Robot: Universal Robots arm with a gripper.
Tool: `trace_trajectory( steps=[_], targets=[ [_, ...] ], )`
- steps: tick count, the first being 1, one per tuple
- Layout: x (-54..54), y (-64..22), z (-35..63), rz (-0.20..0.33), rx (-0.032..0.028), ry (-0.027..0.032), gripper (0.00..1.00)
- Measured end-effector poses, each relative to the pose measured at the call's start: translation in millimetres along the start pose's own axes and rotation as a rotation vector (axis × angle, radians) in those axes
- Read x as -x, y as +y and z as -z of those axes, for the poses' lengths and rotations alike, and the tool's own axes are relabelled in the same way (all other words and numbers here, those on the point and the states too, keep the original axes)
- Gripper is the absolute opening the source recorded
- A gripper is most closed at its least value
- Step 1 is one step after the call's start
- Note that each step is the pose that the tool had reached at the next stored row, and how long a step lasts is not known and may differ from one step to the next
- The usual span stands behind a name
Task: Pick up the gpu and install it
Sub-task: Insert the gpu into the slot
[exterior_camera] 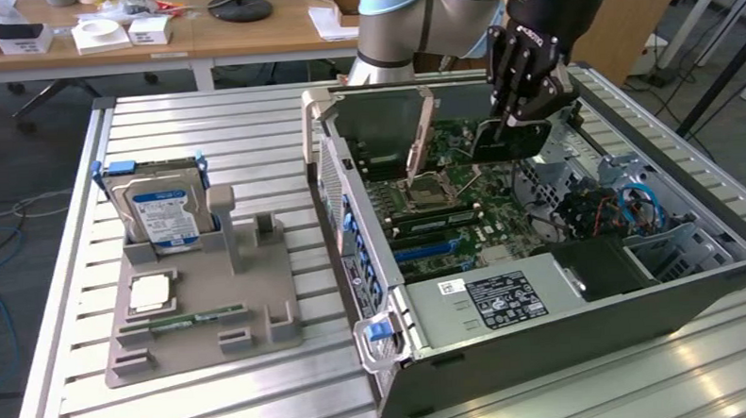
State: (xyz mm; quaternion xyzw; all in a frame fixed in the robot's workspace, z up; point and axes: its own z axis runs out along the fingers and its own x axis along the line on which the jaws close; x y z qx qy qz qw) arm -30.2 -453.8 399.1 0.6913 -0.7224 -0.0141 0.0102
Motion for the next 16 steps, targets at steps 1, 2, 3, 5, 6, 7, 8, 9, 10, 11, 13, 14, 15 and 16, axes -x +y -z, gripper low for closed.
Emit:
trace_trajectory(
  steps=[1,2,3,5,6,7,8,9,10,11,13,14,15,16],
  targets=[
    [0.0,0.0,0.0,0.0,-0.0001,0.0,0.26],
    [0.0,0.1,-0.4,0.0,-0.0001,-0.0002,0.26],
    [0.0,0.3,-1.0,0.0,-0.0001,-0.0003,0.26],
    [0.0,0.6,-2.9,-0.001,-0.0001,-0.0002,0.26],
    [0.0,0.5,-3.9,-0.001,-0.0001,-0.0001,0.26],
    [0.0,0.5,-4.9,-0.001,0.0,-0.0001,0.26],
    [0.0,0.5,-6.2,-0.001,-0.0001,-0.0002,0.26],
    [-0.1,0.7,-7.7,-0.001,-0.0001,-0.0002,0.26],
    [-0.1,0.8,-9.1,-0.001,-0.0001,-0.0004,0.26],
    [-0.1,0.8,-10.6,-0.001,-0.0002,-0.0004,0.26],
    [-0.1,0.8,-13.3,-0.001,-0.0005,-0.0013,0.26],
    [-0.1,1.1,-14.5,-0.001,-0.0008,-0.0018,0.26],
    [-0.1,1.4,-15.7,-0.001,-0.0009,-0.0018,0.26],
    [-0.1,1.6,-17.0,-0.001,-0.001,-0.0019,0.26]
  ],
)
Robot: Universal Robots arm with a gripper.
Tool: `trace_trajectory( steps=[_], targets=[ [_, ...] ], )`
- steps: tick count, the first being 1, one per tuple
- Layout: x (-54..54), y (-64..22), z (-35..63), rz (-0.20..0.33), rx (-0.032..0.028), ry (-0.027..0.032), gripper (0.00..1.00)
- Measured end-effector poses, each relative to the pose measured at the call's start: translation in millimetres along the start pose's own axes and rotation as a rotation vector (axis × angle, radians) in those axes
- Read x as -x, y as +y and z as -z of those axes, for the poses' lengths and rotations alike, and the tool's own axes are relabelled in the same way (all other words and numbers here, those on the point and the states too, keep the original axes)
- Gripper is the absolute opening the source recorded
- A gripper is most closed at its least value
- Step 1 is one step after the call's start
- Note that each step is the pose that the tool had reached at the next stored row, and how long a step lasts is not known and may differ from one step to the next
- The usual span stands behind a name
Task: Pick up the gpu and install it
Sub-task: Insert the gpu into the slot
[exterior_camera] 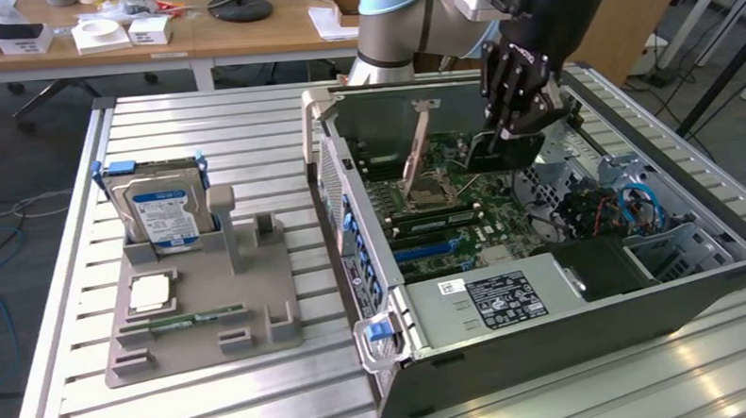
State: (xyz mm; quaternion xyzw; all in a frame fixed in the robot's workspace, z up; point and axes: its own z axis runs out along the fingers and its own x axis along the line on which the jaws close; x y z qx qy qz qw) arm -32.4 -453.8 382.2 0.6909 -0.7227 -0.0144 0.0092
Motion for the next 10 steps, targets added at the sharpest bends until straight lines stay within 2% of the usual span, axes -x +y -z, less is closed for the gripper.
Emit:
trace_trajectory(
  steps=[10],
  targets=[
    [0.1,1.7,-9.9,0.0,-0.0005,-0.001,0.26]
  ],
)
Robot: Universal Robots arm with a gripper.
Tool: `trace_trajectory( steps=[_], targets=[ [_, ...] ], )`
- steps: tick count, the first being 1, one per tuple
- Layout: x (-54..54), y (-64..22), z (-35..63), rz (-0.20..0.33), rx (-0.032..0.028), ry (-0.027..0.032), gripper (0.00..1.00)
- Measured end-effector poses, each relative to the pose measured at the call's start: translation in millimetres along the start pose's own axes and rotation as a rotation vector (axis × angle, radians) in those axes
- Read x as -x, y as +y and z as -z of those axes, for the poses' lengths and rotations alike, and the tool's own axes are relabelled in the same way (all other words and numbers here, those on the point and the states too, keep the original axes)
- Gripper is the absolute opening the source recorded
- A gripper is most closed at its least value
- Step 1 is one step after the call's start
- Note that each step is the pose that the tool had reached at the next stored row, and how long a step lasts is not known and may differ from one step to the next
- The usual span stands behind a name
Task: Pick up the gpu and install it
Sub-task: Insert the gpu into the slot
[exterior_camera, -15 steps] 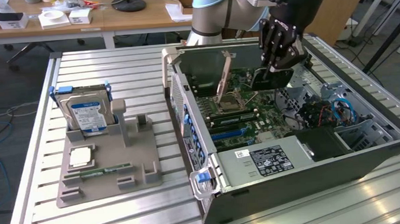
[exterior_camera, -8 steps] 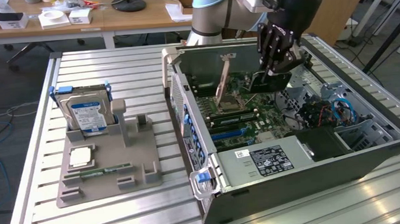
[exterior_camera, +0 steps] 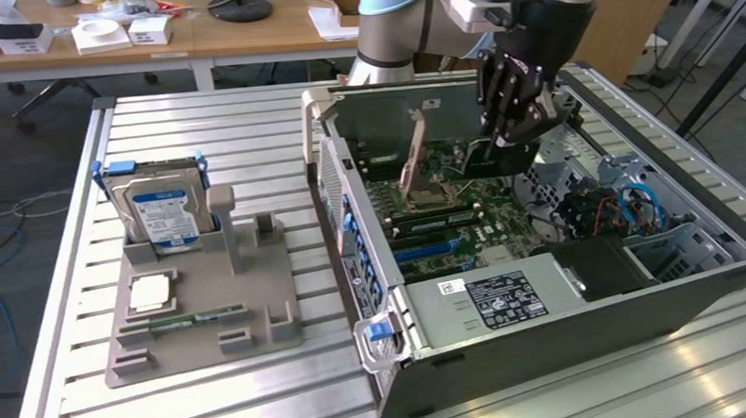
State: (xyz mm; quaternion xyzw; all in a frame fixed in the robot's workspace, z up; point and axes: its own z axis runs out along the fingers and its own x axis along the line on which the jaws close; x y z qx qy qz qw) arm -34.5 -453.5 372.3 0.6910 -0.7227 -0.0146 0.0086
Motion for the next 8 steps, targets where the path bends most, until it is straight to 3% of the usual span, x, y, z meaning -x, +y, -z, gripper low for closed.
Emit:
trace_trajectory(
  steps=[8],
  targets=[
    [0.2,0.5,-7.8,0.0,-0.0009,0.0,0.26]
  ],
)
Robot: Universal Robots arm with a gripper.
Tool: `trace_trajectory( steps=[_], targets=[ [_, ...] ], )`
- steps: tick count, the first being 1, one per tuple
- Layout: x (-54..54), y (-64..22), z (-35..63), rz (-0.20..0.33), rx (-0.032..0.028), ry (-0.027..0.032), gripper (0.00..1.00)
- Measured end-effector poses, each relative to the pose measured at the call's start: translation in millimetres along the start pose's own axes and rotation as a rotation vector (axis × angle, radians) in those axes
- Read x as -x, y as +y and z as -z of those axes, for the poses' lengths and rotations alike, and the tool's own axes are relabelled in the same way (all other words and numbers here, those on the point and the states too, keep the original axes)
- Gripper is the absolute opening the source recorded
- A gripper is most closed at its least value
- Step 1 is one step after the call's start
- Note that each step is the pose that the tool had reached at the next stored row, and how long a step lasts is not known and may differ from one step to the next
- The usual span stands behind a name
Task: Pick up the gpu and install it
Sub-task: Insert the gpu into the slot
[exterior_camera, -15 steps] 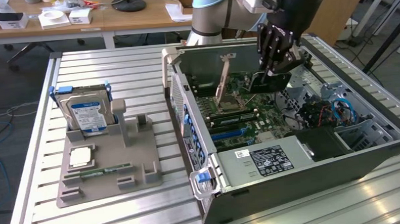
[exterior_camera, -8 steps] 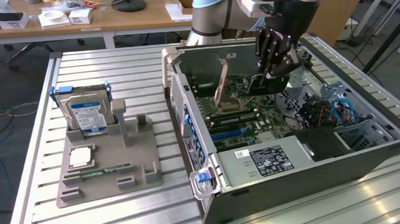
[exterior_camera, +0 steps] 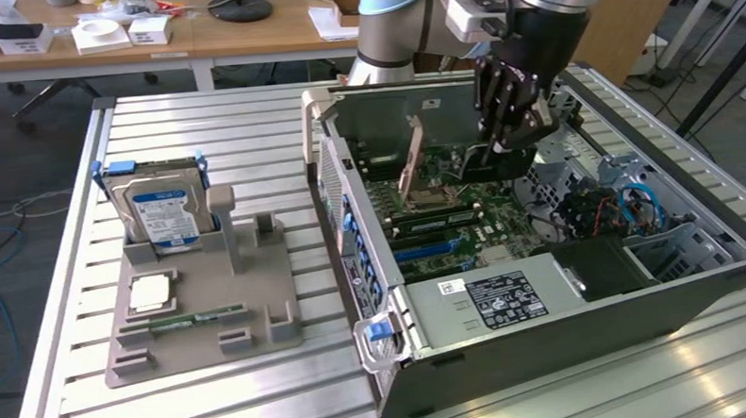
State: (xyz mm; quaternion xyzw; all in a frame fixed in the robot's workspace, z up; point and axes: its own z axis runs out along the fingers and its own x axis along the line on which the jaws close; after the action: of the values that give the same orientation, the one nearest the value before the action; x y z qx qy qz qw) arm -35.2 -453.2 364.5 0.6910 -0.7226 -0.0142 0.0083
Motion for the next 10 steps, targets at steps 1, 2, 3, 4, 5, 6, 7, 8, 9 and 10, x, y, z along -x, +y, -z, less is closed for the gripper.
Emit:
trace_trajectory(
  steps=[1,2,3,4,5,6,7,8,9,10],
  targets=[
    [0.0,0.0,-0.3,0.0,-0.0002,0.0001,0.26],
    [0.0,0.0,-0.4,0.0,-0.0002,0.0002,0.26],
    [0.0,0.1,-0.5,0.0,-0.0002,0.0003,0.26],
    [0.0,0.2,-0.9,0.0,-0.0004,-0.0001,0.26],
    [0.0,0.7,-1.5,0.0,-0.0005,-0.0004,0.26],
    [0.0,1.1,-1.9,0.0,-0.0006,-0.0002,0.26],
    [-0.1,1.5,-2.3,0.0,-0.0006,-0.0001,0.26],
    [-0.1,2.0,-2.6,0.0,-0.0005,0.0001,0.26],
    [-0.1,2.5,-2.9,0.0,-0.0006,0.0,0.26],
    [-0.1,2.7,-3.6,0.0,-0.0006,-0.0002,0.26]
  ],
)
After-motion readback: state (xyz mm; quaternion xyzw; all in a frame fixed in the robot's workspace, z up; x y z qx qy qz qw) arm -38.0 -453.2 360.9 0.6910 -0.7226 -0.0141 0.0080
